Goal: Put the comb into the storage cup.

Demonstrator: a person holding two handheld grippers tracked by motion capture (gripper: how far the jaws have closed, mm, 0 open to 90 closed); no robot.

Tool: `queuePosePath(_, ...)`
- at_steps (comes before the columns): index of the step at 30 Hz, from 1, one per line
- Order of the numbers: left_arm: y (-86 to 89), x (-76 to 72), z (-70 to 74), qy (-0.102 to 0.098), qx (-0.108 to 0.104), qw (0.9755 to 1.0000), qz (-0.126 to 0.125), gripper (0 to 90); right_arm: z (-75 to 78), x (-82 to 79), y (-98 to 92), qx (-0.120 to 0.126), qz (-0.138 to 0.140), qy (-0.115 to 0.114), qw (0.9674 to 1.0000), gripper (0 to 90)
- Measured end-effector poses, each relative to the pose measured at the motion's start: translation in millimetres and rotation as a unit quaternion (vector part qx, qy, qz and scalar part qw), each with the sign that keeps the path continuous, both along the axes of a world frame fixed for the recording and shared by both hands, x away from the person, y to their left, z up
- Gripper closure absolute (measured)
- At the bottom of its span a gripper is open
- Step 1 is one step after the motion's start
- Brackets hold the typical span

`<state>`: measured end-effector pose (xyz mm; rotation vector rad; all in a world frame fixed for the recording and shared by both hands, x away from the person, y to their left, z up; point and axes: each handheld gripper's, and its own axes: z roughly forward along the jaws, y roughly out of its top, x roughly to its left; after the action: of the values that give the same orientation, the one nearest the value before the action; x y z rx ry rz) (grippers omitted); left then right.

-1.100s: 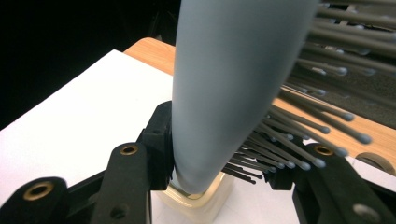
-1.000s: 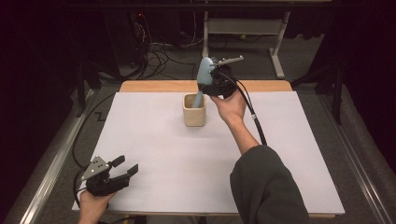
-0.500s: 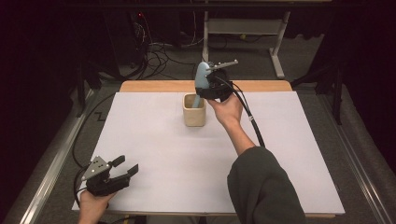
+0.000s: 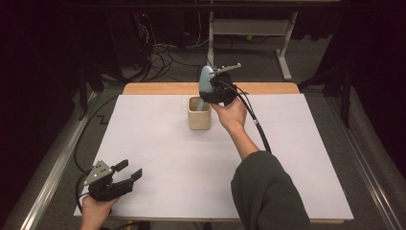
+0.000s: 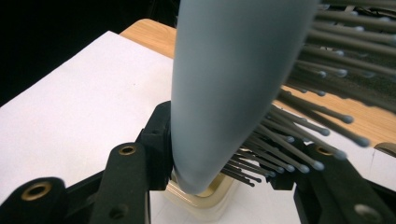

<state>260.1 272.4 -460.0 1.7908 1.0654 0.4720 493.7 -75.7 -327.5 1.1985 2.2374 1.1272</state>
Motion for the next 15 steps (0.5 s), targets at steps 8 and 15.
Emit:
queuePosePath(8,-0.4,-0.2,0.1,-0.001,0.000,1.0000,0.000,33.1,-3.7,1.7,1.9,-0.001,-0.001,0.004,1.0000,53.5)
queuePosePath(15,0.3,-0.1,0.1,-0.001,-0.002,1.0000,0.001,33.0,-7.3,2.7,4.9,-0.010,-0.001,0.006,0.9999,53.2)
